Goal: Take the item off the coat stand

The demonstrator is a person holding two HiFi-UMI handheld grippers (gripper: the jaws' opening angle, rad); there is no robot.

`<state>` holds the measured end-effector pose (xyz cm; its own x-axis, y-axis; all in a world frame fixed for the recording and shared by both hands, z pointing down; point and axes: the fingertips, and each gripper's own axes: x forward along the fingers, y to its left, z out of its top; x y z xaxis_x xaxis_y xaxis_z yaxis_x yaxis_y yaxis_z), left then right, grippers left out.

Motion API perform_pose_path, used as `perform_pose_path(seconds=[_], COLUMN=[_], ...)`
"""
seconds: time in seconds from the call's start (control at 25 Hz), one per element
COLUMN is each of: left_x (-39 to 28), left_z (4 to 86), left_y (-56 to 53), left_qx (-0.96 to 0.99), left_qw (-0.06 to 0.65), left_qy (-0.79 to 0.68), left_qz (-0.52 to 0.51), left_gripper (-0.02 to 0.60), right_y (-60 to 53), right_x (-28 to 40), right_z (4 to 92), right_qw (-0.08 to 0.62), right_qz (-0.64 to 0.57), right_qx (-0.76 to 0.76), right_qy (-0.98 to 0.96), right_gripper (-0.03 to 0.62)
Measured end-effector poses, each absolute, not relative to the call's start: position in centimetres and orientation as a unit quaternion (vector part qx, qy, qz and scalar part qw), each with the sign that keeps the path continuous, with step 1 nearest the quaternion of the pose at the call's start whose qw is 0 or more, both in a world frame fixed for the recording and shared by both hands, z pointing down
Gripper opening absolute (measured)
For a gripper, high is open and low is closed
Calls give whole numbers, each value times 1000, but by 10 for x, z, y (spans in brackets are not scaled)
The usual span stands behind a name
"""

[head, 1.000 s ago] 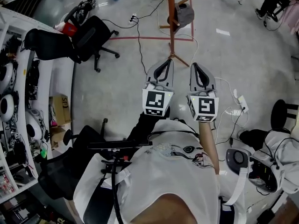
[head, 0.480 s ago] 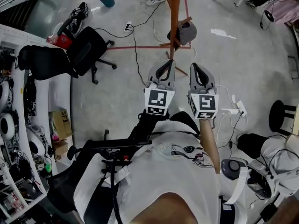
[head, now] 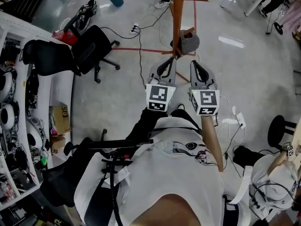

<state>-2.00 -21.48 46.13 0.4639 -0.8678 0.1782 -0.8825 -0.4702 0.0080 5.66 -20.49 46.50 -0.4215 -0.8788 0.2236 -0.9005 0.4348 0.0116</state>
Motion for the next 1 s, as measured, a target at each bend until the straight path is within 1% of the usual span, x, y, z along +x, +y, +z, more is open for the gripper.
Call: perform_pose_path(seconds=[0.16,0.52,0.68,0.84,0.88,1.0], left_x=[-29,-45,-53,-55,-55,-56], left_z=[471,542,567,575,577,581], left_y=[-233,-254,-260,-264,-265,-265], left_qx=[841,812,793,783,782,778], left_qw=[63,151,196,214,217,223], left_qy=[-531,-542,-544,-543,-542,-543], left_qz=[84,157,194,215,219,225], left_gripper=[3,3,3,3,3,3], right_y=[-227,-262,-278,-299,-305,-321], right_x=[57,78,84,94,96,99], right_z=[471,545,564,571,572,577], right_qw=[103,150,160,171,174,184], right_qz=[57,129,152,153,151,147], right_qx=[517,501,487,478,475,462], right_qy=[-848,-843,-845,-848,-849,-855], right_gripper=[5,5,5,6,12,66])
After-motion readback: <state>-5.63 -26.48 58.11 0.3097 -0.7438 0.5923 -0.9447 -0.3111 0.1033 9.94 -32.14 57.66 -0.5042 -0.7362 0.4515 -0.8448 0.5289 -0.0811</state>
